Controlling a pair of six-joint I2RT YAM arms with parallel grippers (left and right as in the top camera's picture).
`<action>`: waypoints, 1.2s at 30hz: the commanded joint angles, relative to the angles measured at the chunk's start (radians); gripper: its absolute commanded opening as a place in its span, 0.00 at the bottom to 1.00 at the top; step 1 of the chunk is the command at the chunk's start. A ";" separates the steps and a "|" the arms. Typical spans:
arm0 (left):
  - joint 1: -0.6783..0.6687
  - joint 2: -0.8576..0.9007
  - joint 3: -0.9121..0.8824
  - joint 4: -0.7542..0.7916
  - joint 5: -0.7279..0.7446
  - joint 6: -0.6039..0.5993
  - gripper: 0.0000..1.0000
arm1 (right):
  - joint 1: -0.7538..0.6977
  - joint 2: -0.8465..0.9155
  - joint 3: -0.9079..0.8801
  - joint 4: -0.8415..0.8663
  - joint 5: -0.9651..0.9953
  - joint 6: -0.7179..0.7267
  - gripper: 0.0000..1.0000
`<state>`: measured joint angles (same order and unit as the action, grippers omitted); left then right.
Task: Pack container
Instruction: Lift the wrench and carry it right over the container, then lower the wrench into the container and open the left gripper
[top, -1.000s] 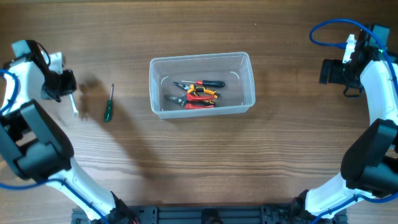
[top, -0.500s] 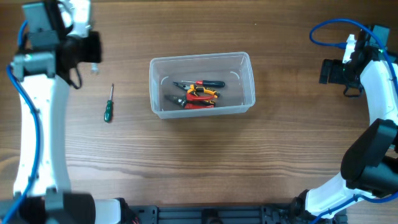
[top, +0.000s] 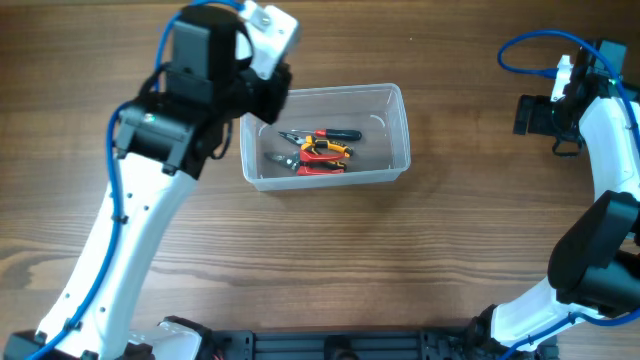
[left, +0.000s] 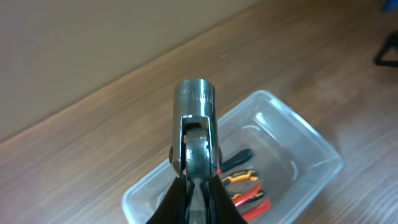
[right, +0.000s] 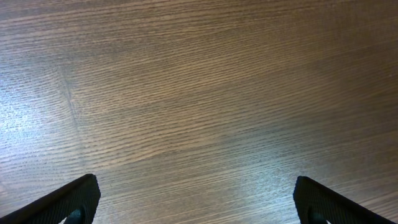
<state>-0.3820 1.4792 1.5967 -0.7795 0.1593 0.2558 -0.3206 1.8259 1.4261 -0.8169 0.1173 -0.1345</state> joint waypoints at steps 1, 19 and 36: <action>-0.041 0.070 0.020 0.008 0.034 -0.006 0.06 | 0.000 0.001 -0.001 0.002 0.018 0.004 1.00; -0.066 0.400 0.020 0.013 0.140 0.086 0.04 | 0.000 0.001 -0.001 0.002 0.018 0.004 1.00; -0.065 0.546 0.020 0.000 0.140 0.134 0.05 | 0.000 0.001 -0.001 0.002 0.018 0.004 1.00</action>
<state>-0.4442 1.9919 1.5974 -0.7769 0.2718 0.3618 -0.3206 1.8259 1.4261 -0.8173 0.1173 -0.1345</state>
